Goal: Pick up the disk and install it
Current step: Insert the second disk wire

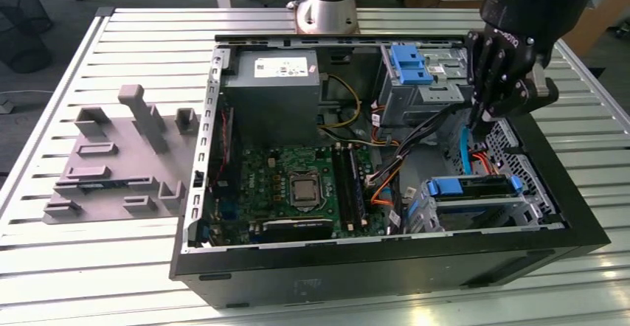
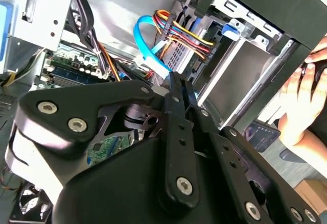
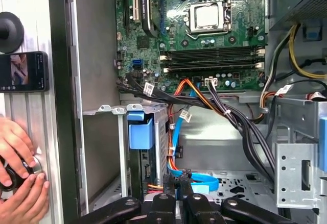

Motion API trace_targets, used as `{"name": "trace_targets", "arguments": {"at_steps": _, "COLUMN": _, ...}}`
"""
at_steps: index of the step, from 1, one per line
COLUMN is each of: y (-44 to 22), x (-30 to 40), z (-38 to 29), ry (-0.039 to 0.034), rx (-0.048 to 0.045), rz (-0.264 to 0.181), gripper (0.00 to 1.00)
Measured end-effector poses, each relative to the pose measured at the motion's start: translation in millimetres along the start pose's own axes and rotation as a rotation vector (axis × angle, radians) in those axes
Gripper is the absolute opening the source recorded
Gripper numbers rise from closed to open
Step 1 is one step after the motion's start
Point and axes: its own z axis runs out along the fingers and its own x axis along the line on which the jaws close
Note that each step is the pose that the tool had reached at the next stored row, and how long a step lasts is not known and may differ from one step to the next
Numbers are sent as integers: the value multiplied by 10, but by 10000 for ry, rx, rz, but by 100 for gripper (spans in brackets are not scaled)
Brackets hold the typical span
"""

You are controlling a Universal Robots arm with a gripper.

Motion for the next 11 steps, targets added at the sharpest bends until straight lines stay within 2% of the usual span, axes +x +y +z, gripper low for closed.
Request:
{"name": "trace_targets", "arguments": {"at_steps": 3, "y": 1, "x": -4, "z": 21, "ry": 101, "rx": 22, "rz": 1, "gripper": 19}}
{"name": "trace_targets", "arguments": {"at_steps": 4, "y": 2, "x": -10, "z": 51, "ry": 211, "rx": 47, "rz": 3, "gripper": 25}}
{"name": "trace_targets", "arguments": {"at_steps": 6, "y": 2, "x": -11, "z": 59, "ry": 219, "rx": 48, "rz": 5, "gripper": 25}}
{"name": "trace_targets", "arguments": {"at_steps": 7, "y": 0, "x": -12, "z": 61, "ry": 220, "rx": 49, "rz": 5, "gripper": 24}}
{"name": "trace_targets", "arguments": {"at_steps": 8, "y": -6, "x": -10, "z": 63, "ry": 213, "rx": 48, "rz": 4, "gripper": 18}}
{"name": "trace_targets", "arguments": {"at_steps": 9, "y": -12, "x": -7, "z": 66, "ry": 179, "rx": 46, "rz": 6, "gripper": 16}}
{"name": "trace_targets", "arguments": {"at_steps": 11, "y": -23, "x": 2, "z": 70, "ry": 16, "rx": 35, "rz": 13, "gripper": 16}}
